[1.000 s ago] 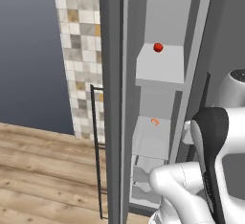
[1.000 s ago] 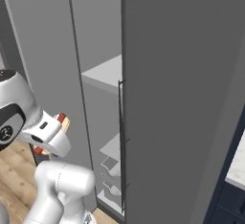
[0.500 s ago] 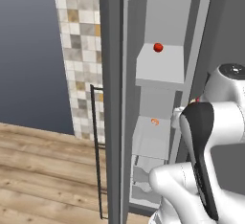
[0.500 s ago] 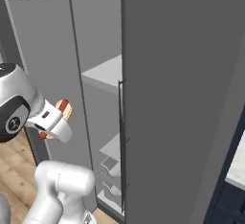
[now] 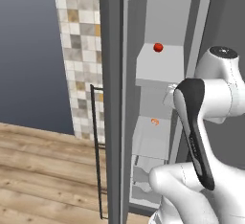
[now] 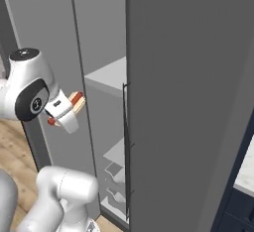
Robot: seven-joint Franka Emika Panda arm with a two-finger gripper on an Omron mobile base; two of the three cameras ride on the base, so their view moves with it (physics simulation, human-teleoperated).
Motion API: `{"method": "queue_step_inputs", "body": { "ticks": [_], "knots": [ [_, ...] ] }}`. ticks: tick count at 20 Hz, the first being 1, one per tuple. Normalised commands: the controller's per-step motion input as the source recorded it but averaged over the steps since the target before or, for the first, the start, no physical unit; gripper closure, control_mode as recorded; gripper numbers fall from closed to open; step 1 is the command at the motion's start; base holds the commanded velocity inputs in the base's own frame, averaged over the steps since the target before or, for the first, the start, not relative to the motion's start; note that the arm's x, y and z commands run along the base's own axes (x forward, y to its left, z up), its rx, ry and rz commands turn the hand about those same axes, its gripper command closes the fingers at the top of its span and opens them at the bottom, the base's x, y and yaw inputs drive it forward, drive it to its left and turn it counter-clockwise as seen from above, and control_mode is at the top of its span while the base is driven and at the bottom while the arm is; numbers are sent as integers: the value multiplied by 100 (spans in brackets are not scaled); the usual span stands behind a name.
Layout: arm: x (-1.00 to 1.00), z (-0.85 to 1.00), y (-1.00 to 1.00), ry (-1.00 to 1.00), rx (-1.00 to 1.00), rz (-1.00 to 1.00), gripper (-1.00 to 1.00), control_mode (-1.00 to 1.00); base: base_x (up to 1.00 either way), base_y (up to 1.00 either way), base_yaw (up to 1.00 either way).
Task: Store the hot dog in the freezer for long-term storage. Close the freezer door after placing the cooked food.
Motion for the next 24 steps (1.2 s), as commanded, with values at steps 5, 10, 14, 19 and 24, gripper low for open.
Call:
{"method": "queue_step_inputs", "body": {
  "ticks": [5, 10, 14, 19, 24],
  "knots": [
    [50, 1, 19, -4, -3, -7, 100, -100, 0, 0, 0],
    [57, 12, 0, -5, -3, -2, 100, -100, 0, 0, 0],
    [39, 19, 0, -1, 0, -1, 100, -100, 0, 0, 0],
    [37, 2, -1, 0, 0, -2, 100, -100, 0, 0, 0],
    [47, 0, -18, 0, 0, -2, 100, -100, 0, 0, 0]
  ]
}}
